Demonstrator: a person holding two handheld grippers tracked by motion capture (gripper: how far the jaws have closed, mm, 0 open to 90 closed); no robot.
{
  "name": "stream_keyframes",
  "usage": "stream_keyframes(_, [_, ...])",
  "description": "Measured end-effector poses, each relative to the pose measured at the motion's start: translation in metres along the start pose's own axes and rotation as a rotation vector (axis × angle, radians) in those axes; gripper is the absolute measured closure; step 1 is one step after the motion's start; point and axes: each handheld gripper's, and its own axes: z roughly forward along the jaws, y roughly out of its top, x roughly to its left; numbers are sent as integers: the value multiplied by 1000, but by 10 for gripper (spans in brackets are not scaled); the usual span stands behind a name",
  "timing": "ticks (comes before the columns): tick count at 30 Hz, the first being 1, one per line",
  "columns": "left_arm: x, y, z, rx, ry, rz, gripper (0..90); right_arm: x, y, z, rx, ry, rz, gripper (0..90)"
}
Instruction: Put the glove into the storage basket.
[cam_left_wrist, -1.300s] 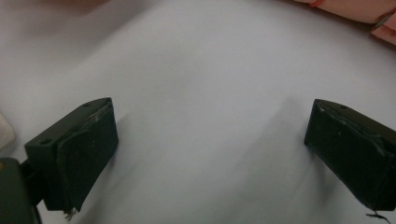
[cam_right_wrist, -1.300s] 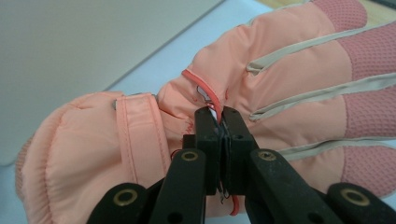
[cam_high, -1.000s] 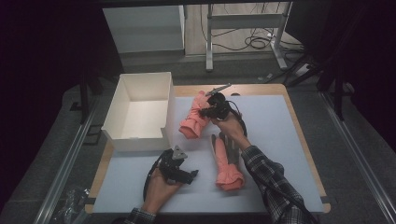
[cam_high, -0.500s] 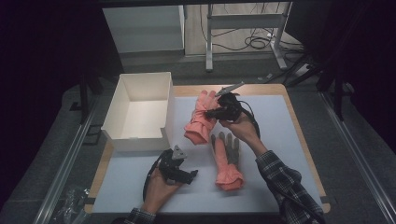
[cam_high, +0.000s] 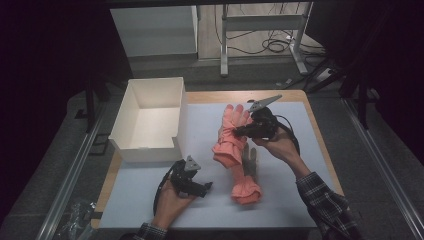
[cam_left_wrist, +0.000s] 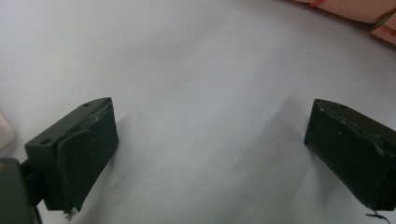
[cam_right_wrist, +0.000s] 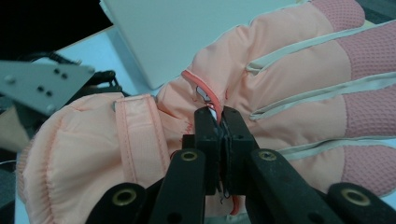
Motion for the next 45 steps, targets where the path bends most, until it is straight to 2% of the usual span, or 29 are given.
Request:
stream_keyframes(4, [0, 0, 0, 0, 0, 0, 27, 4, -10, -12, 8, 24, -10, 865])
stream_keyframes(5, [0, 0, 0, 0, 0, 0, 27, 5, -13, -15, 10, 33, -29, 865])
stream_keyframes(13, [0, 0, 0, -2, -1, -1, 28, 14, -34, -29, 60, 90, -88, 865])
stream_keyframes(18, [0, 0, 0, -2, -1, 0, 28, 20, -44, -30, 93, 144, -124, 865])
stream_keyframes(21, [0, 0, 0, -2, -1, 1, 28, 23, -49, -25, 120, 177, -139, 865])
stream_keyframes(23, [0, 0, 0, -3, -1, 1, 28, 23, -54, -18, 142, 182, -142, 864])
stream_keyframes(30, [0, 0, 0, -3, -1, -1, 28, 20, -67, 0, 167, 165, -176, 845])
stream_keyframes(33, [0, 0, 0, -1, -2, -1, 28, 20, -70, 3, 172, 145, -184, 796])
stream_keyframes(39, [0, 0, 0, -1, -2, 0, 28, 22, -72, -4, 135, 121, -168, 659])
stream_keyframes(45, [0, 0, 0, 0, -2, -5, 28, 21, -73, -19, 86, 73, -139, 606])
